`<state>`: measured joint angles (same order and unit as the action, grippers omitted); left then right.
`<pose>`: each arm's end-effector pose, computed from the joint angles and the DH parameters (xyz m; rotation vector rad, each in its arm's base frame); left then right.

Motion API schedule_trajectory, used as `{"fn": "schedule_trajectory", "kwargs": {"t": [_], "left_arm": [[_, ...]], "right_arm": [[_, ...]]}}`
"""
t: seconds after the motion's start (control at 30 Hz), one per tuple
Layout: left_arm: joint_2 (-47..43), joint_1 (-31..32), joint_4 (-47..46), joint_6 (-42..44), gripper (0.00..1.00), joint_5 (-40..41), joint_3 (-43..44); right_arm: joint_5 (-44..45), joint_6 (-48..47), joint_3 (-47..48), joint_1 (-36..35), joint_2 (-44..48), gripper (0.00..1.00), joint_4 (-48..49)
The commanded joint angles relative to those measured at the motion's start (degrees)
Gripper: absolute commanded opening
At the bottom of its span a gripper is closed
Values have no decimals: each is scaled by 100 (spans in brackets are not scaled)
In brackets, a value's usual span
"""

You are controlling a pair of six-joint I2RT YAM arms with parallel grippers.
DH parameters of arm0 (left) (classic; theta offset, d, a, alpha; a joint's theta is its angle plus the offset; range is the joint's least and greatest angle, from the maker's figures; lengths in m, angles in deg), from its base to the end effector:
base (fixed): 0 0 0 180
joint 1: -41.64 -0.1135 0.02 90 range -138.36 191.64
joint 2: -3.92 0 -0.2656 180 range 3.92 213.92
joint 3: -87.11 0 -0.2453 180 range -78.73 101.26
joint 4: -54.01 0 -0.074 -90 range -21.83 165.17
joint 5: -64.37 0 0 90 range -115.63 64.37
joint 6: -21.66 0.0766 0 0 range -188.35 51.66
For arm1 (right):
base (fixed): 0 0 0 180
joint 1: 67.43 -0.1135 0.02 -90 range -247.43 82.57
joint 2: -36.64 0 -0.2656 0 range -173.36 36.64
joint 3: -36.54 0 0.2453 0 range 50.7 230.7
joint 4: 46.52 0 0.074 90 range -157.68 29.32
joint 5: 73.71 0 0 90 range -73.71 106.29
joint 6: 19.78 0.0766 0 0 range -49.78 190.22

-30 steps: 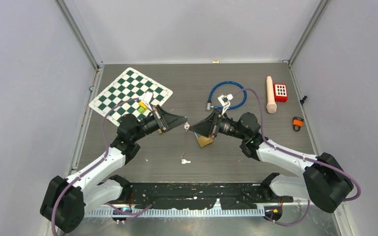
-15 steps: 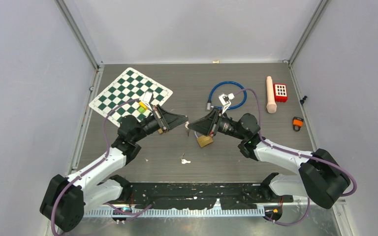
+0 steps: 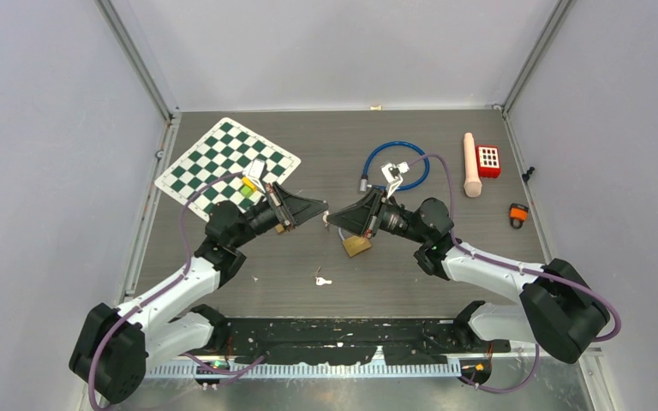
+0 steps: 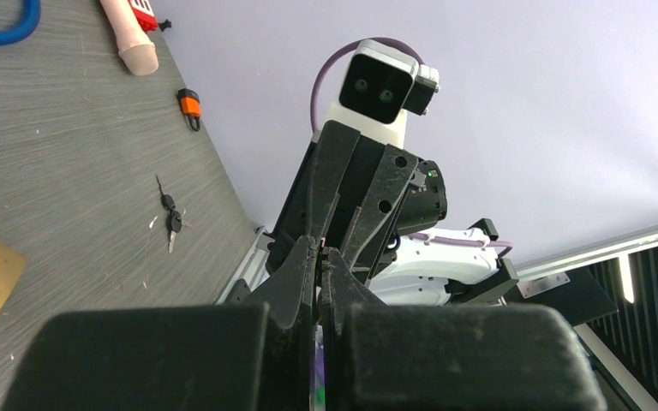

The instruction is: Unlock with the key

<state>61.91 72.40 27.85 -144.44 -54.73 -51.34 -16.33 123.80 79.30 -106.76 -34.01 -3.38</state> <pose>0.1987 -0.1616 0.2931 -0.1671 1.7156 -1.8238 0.1923 0.2109 0.2858 -0.3771 1.5311 1.6942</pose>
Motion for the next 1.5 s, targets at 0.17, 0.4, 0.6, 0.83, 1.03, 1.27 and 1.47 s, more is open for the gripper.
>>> {"fn": "schedule_trajectory", "kwargs": {"t": [0.17, 0.4, 0.6, 0.83, 1.03, 1.27, 1.47], "left_arm": [[32, 44, -404, 16, 0, 65, 0], [-107, -9, 115, 250, 11, 214, -47], [-530, -151, 1810, 1201, 55, 467, 320], [-752, -150, 2845, 1993, 76, 568, 686], [-512, -121, 3239, 2419, 83, 200, 1078], [46, 380, 2968, 2538, 86, -238, 1452], [477, 740, 2679, 2499, 81, -366, 1733]], "right_arm": [[32, -13, 32, -39, -32, 7, 371], [16, -419, 27, 26, 239, 5, -270], [35, -872, -106, 334, 845, 5, -1377], [-466, -981, -317, 899, 1209, 5, -1936], [-840, -1394, -105, 1115, 1361, 5, -2798], [-1534, -1594, 99, 1138, 1223, 5, -3014], [-1760, -1424, 137, 1137, 1129, 5, -2729]]}}
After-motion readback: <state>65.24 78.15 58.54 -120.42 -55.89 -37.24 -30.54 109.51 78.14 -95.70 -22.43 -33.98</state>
